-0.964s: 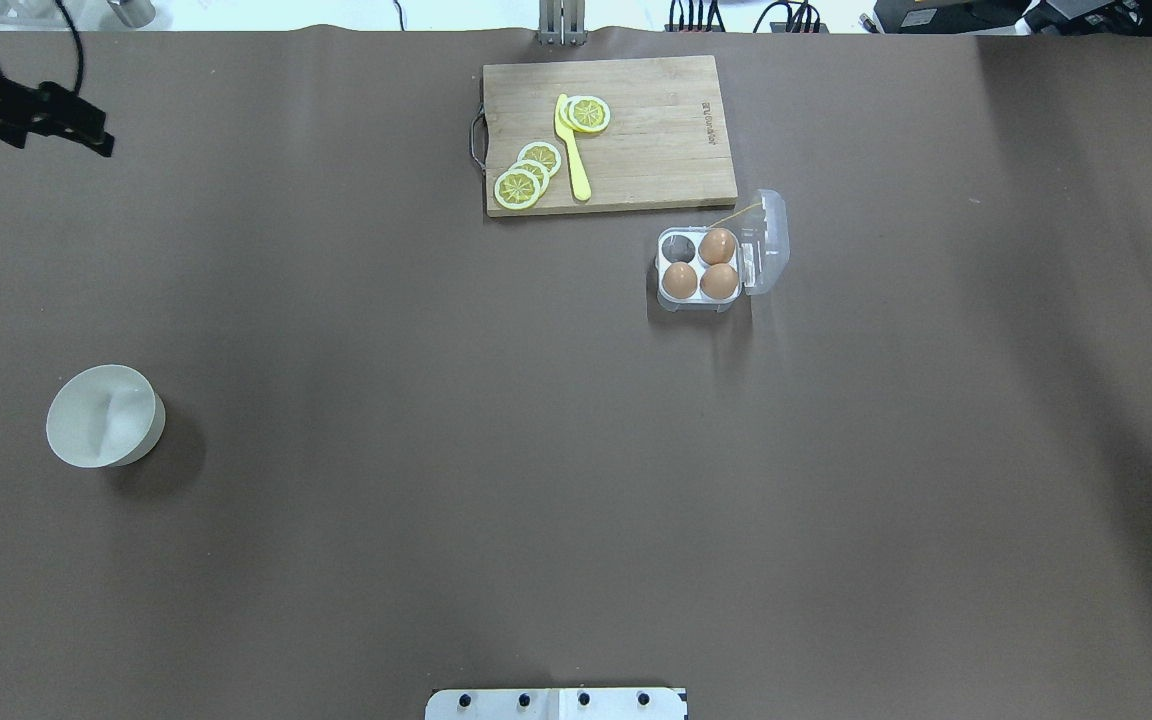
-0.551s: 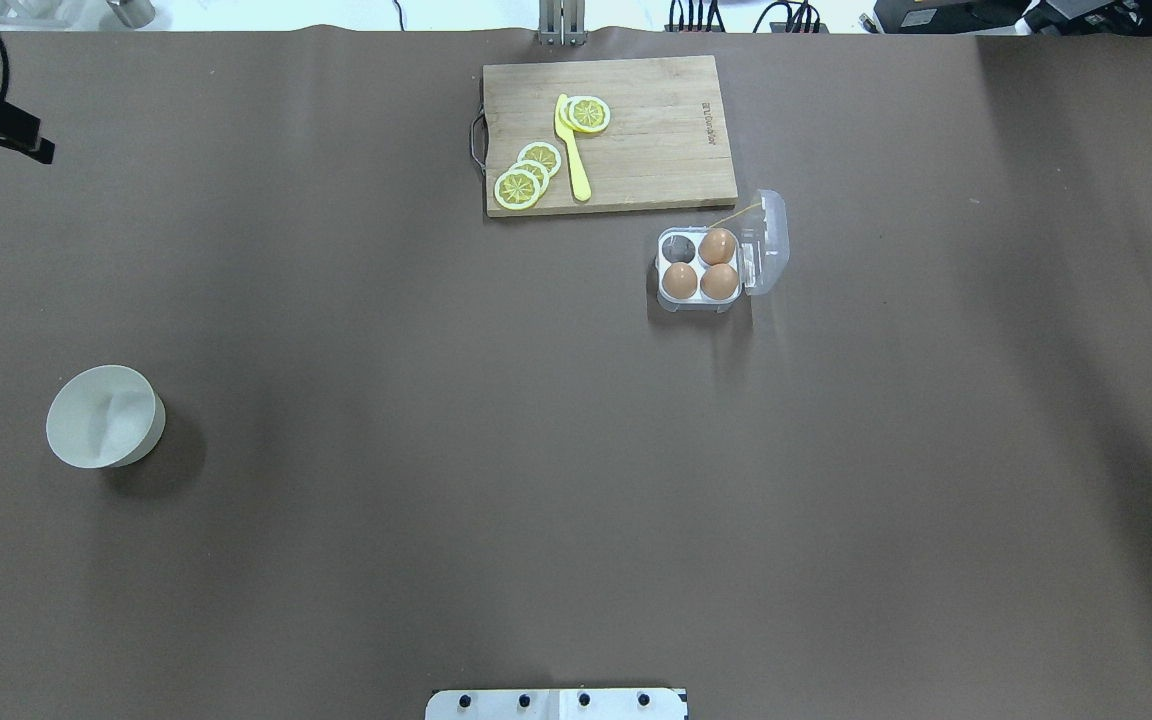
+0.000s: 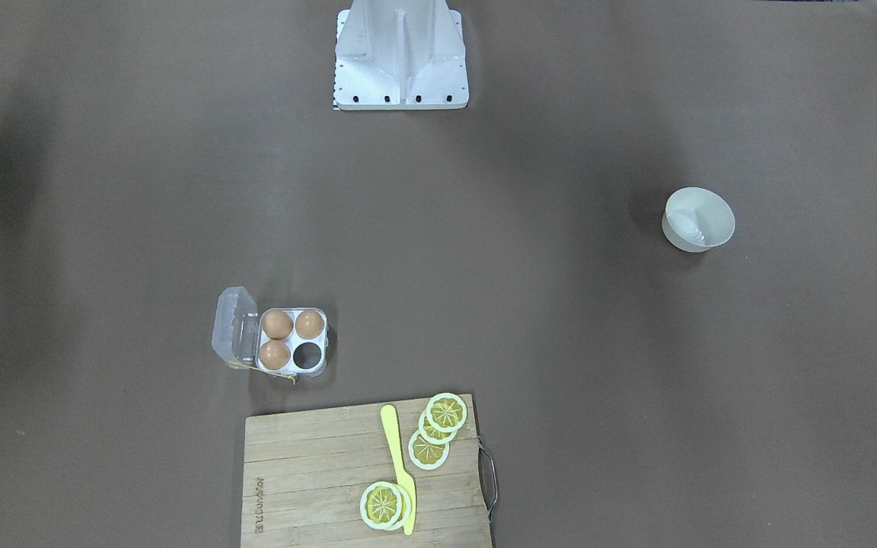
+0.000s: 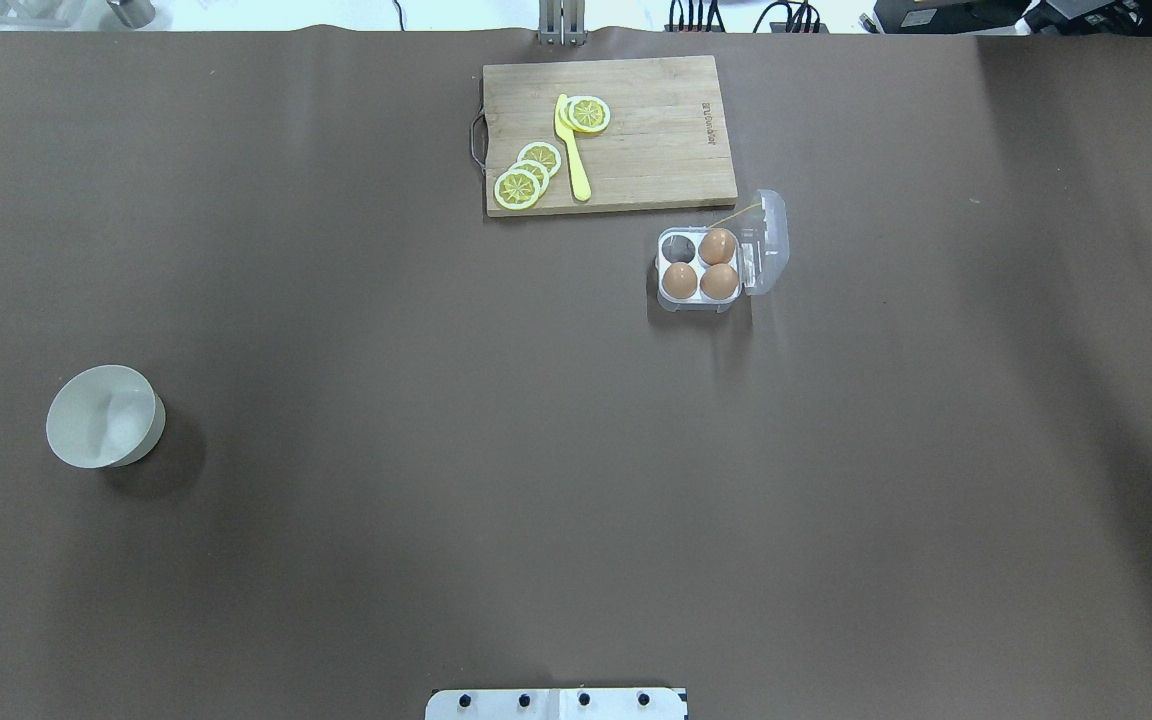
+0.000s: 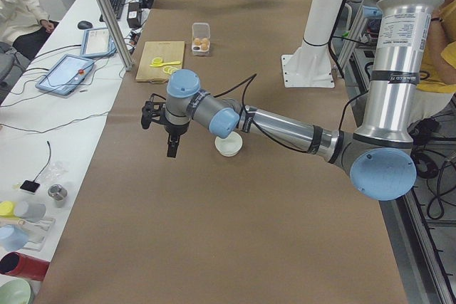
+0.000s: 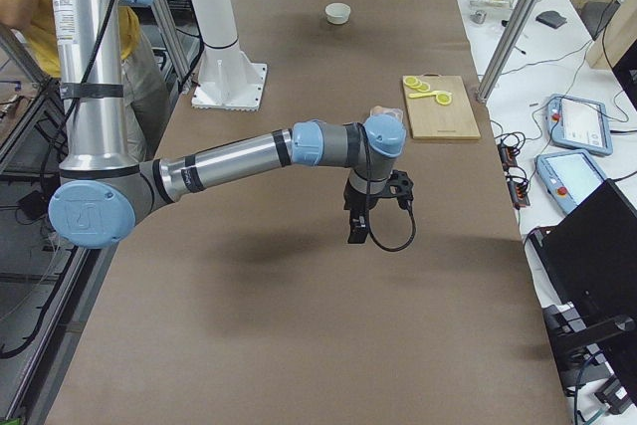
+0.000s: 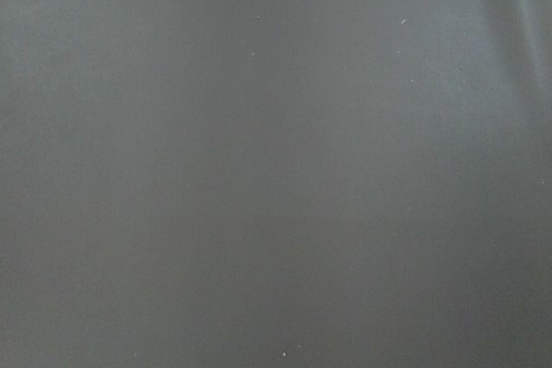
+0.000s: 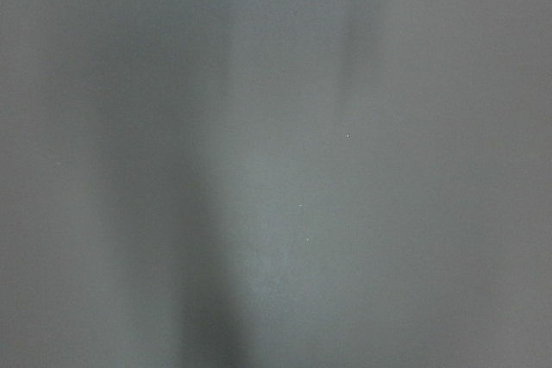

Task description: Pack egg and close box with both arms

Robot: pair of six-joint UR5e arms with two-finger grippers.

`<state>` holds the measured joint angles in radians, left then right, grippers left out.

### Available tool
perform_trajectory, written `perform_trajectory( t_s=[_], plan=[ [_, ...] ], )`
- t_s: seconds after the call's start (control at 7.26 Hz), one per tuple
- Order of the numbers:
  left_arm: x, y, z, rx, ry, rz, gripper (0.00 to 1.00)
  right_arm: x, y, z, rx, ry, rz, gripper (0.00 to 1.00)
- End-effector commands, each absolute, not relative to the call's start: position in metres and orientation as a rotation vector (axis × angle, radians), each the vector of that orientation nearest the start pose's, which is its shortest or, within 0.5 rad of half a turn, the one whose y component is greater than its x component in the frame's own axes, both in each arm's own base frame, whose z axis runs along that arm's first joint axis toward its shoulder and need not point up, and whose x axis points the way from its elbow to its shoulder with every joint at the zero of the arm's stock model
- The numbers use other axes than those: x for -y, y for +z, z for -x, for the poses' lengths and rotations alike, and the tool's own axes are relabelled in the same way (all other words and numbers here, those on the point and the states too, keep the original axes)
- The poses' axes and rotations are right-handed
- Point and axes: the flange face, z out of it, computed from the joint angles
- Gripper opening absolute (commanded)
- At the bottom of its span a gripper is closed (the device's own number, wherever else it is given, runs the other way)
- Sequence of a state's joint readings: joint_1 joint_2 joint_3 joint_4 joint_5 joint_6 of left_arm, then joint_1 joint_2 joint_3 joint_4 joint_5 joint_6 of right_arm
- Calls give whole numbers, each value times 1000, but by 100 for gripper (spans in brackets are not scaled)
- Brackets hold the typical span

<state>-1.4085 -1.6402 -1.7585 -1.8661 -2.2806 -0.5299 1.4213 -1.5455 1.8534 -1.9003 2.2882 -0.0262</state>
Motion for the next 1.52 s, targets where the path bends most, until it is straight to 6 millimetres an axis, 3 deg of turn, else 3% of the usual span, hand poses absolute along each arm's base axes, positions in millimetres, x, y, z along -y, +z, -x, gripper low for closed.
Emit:
perform_trajectory(
  t_s=[0.0,0.14,0.55,0.69,0.96,1.24,1.38],
  plan=[
    [532,495,-17,-827,-152,-260,97,502,519,30,809,-188,49,92],
    [531,494,-16,-828,-153,-263,97,516,498,53,884,-220,51,84],
    [531,493,-16,-827,-157,-263,97,565,475,126,944,-253,120,47],
    [531,493,-16,-827,-157,-263,97,580,474,145,1006,-271,136,30],
    [531,493,-16,-827,-155,-265,97,598,485,188,1058,-328,127,18],
    [530,489,-16,-829,-152,-270,97,626,435,255,1074,-301,129,17],
    [530,490,-16,-829,-153,-269,97,630,420,275,1074,-321,123,15]
  ],
)
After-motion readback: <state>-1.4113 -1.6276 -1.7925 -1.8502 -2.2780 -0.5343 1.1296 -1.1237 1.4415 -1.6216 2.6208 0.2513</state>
